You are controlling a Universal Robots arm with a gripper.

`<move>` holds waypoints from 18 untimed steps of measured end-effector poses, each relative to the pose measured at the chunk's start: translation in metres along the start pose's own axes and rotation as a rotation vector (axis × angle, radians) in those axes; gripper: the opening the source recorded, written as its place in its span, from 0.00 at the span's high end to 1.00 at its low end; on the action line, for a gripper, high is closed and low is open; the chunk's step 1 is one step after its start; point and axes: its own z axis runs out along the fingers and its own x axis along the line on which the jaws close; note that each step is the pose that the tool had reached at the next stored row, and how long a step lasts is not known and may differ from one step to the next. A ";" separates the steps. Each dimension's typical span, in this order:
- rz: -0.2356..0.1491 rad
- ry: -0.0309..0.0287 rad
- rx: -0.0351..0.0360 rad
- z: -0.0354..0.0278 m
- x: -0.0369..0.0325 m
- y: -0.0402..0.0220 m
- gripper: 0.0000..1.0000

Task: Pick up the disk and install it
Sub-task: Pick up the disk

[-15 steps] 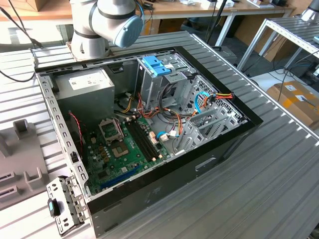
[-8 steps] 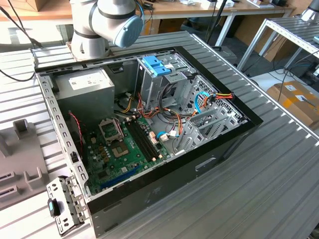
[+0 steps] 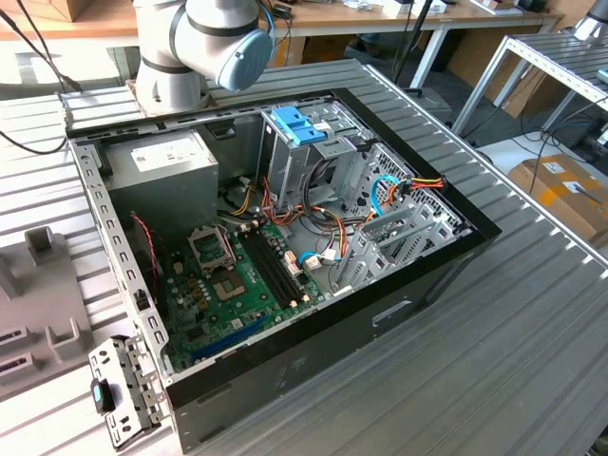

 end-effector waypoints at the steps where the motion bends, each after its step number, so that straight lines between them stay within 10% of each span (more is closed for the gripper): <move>1: 0.000 -0.0001 0.0001 -0.0003 0.0000 0.0000 0.64; 18: 0.000 -0.0011 -0.0001 -0.0081 -0.0003 0.0004 0.64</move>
